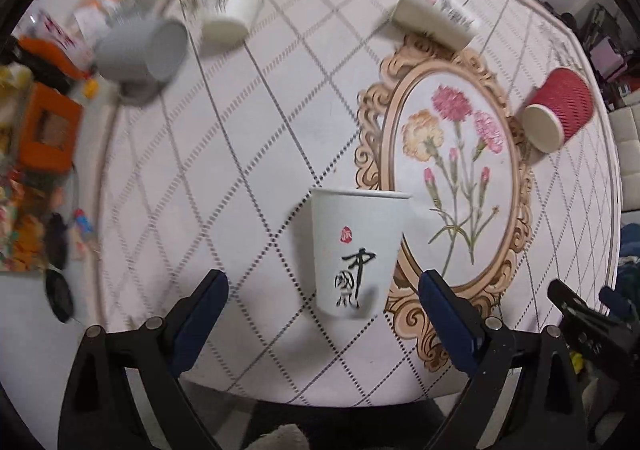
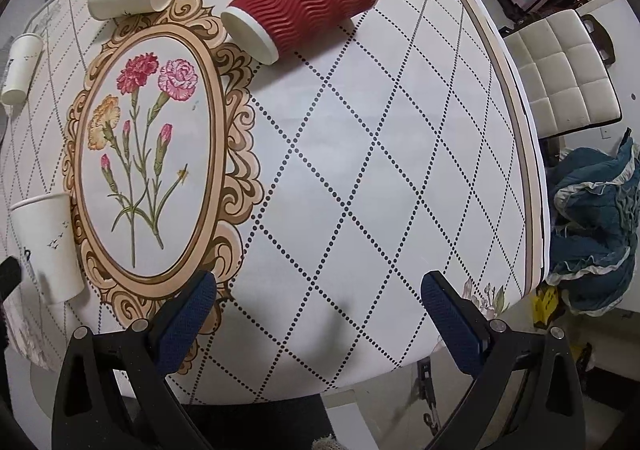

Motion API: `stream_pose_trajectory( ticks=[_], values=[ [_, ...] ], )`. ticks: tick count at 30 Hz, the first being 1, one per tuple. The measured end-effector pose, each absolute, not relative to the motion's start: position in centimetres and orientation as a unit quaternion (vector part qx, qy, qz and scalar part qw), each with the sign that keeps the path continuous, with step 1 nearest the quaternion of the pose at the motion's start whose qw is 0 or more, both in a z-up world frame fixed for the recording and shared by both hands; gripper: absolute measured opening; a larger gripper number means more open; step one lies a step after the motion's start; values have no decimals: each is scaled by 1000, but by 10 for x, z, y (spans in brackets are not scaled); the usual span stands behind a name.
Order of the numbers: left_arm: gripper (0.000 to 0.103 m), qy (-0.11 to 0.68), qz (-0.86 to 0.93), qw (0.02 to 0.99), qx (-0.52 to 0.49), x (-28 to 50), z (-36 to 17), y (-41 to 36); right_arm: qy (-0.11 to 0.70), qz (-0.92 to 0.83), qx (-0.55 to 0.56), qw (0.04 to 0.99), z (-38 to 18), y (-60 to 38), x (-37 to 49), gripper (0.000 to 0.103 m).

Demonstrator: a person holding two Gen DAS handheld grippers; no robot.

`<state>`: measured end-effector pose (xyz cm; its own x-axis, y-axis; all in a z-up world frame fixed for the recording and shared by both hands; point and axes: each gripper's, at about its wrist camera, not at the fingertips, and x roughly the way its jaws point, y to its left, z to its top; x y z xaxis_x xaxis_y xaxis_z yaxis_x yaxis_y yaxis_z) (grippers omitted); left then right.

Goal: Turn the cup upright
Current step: 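Stand the white cup on the tablecloth and open the left tool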

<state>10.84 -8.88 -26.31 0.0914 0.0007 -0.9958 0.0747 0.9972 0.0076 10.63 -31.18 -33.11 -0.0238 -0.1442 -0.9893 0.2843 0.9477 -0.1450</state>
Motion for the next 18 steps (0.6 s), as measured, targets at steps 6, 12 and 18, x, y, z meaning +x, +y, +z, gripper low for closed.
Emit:
stream_pose_trajectory(
  ticks=[6,12,18],
  values=[
    [97,636,-24,769,51,95,-218,-76,689,-141,61,708,-321,-311,94,103],
    [97,611,-27,789,53,89,-184,-68,683,-138,69,714,-309,-314,79,103],
    [97,592,-18,804,50,89,-169,-45,670,-131,93,725,-292,-303,73,103]
  ],
)
